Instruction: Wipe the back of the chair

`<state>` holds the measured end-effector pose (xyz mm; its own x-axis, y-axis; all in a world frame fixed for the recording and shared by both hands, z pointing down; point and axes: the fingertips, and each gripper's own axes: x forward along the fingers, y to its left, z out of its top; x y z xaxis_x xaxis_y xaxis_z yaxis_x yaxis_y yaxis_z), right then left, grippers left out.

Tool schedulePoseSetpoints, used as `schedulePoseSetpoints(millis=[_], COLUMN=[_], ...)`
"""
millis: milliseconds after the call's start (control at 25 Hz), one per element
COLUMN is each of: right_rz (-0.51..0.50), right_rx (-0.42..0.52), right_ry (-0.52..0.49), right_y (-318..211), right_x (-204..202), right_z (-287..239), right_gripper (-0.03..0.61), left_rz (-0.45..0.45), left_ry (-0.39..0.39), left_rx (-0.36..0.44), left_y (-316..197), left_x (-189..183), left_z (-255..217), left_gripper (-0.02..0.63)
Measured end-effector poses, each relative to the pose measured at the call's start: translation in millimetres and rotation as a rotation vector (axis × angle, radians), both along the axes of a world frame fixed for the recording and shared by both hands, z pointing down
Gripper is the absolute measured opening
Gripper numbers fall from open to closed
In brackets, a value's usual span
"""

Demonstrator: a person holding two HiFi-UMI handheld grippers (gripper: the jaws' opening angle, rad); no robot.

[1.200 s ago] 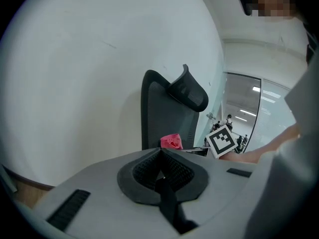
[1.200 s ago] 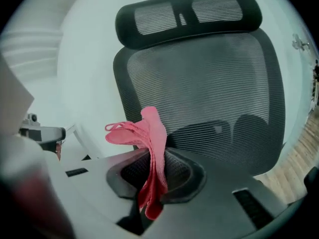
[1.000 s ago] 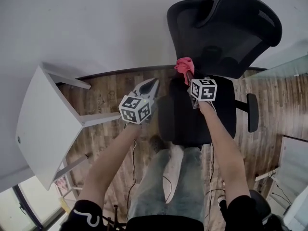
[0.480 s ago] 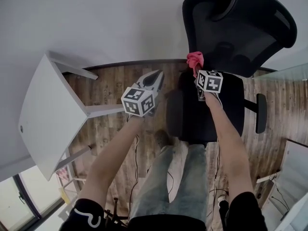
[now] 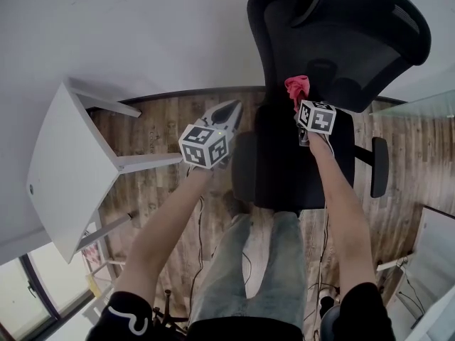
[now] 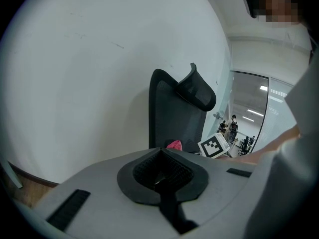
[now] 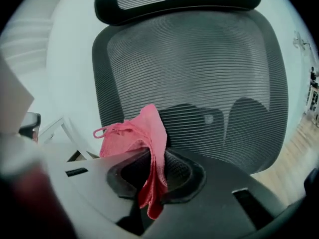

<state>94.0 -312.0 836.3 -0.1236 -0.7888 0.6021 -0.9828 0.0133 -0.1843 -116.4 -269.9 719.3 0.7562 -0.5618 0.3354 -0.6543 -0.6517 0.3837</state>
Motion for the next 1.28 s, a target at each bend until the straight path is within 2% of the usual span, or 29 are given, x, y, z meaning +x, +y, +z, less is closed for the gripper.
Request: schedulePoseSetpoints(millis=[840, 1280], right_rz=[0.105, 0.129], right_rx=[-0.049, -0.038], right_ry=[0.020, 0.006], right_y=[41, 67], right_x=[220, 307], right_z=[-8, -28], right_gripper=[0.071, 0.071], left_rz=[0.083, 0.102], left_ry=[-0.034, -0.082], left_rx=[0.020, 0.045], left_y=[20, 40], left_x=[185, 241], left_z=[-23, -39], left_gripper=[0.025, 0.025])
